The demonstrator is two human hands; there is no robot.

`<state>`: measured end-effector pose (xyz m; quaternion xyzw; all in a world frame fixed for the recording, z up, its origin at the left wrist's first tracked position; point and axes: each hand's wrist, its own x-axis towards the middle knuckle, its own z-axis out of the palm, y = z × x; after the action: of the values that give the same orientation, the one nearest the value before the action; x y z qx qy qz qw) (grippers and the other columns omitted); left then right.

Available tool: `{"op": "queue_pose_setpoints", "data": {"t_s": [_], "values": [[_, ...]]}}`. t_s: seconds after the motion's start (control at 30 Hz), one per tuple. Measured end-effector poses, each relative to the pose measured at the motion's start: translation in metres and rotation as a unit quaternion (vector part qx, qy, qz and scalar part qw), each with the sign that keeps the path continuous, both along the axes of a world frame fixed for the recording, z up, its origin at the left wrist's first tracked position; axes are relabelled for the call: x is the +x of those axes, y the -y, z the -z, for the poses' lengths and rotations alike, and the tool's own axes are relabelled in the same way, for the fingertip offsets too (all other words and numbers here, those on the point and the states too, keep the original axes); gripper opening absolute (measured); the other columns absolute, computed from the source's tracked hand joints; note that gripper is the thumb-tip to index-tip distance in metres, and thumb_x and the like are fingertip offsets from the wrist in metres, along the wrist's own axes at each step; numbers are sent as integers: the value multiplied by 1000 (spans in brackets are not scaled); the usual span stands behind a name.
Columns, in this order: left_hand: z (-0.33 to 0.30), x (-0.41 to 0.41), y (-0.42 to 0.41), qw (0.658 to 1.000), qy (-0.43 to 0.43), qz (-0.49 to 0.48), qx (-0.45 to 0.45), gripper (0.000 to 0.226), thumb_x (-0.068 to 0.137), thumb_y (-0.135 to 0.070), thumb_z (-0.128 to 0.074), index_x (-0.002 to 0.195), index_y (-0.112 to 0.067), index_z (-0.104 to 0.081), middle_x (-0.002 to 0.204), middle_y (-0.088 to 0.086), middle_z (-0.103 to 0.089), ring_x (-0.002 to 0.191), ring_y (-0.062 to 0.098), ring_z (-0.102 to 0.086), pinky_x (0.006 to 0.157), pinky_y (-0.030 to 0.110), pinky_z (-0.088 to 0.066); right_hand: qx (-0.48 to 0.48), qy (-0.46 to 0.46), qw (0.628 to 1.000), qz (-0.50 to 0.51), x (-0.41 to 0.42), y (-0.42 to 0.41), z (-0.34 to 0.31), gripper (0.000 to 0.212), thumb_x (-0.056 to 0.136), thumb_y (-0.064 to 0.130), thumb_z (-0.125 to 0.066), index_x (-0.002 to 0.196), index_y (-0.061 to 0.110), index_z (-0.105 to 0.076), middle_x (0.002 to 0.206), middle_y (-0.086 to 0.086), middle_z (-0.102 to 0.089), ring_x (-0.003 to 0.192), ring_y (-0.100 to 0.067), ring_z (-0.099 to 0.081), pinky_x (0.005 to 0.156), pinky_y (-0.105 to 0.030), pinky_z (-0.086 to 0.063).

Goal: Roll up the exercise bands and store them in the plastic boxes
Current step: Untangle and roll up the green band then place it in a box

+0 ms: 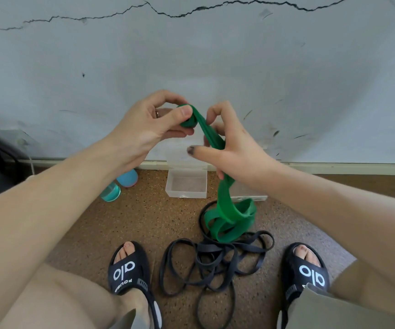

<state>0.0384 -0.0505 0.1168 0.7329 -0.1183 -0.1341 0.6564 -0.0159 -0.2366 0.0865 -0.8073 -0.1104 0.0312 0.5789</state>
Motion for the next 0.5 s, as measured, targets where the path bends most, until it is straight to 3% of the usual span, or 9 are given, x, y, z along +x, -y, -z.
{"op": "queue_pose_setpoints", "data": {"t_s": [0.07, 0.13, 0.17, 0.23, 0.33, 0.43, 0.5], "values": [[-2, -2, 5, 999, -6, -14, -29, 21, 87, -25, -70, 104, -14, -63, 97, 16, -77, 90, 30, -76, 84, 31, -59, 42, 0, 998, 46, -2, -10, 1, 52, 88, 32, -79, 119, 31, -37, 105, -5, -61, 54, -7, -55, 53, -27, -48], [-2, -5, 11, 998, -17, -13, -56, 10, 94, -17, -66, 101, -13, -60, 95, 15, -78, 88, 31, -76, 81, 30, -59, 50, 54, 993, 90, -6, -18, 7, 58, 85, 32, -82, 129, 35, -44, 105, 9, -63, 79, 0, -61, 72, -17, -48], [-1, -7, 14, 998, -23, -10, -65, 8, 97, -15, -64, 100, -12, -57, 93, 15, -78, 87, 30, -77, 80, 29, -60, 44, 87, 989, 110, -8, -21, 10, 57, 86, 29, -82, 132, 32, -48, 105, 15, -63, 91, 2, -61, 77, -12, -46], [-1, -11, 19, 997, -36, -10, -70, 9, 98, -14, -63, 99, -11, -54, 90, 14, -78, 84, 28, -77, 78, 27, -60, 39, 124, 980, 148, -9, -24, 16, 49, 89, 23, -79, 132, 24, -55, 108, 15, -66, 102, 1, -61, 83, -15, -48], [-1, -15, 21, 995, -61, -11, -79, 11, 99, -14, -62, 96, -12, -52, 92, 14, -77, 84, 26, -77, 76, 27, -60, 38, 132, 974, 179, -5, -25, 19, 39, 91, 24, -75, 126, 24, -59, 104, 13, -68, 97, -7, -64, 83, -30, -54], [-3, -10, 15, 994, -82, 8, -69, 16, 97, -18, -64, 90, -14, -50, 101, 18, -76, 94, 31, -76, 81, 31, -60, 10, 144, 975, 170, 0, -19, 16, 26, 93, 24, -72, 118, 24, -64, 86, 19, -63, 76, -1, -58, 70, -18, -43], [-5, -5, 6, 995, -87, 49, -20, 23, 94, -26, -68, 88, -15, -49, 96, 12, -77, 90, 26, -76, 83, 33, -60, -27, 151, 980, 126, 1, -14, 11, 22, 94, 25, -72, 115, 21, -67, 73, 20, -57, 66, 0, -52, 64, -14, -36]]}}
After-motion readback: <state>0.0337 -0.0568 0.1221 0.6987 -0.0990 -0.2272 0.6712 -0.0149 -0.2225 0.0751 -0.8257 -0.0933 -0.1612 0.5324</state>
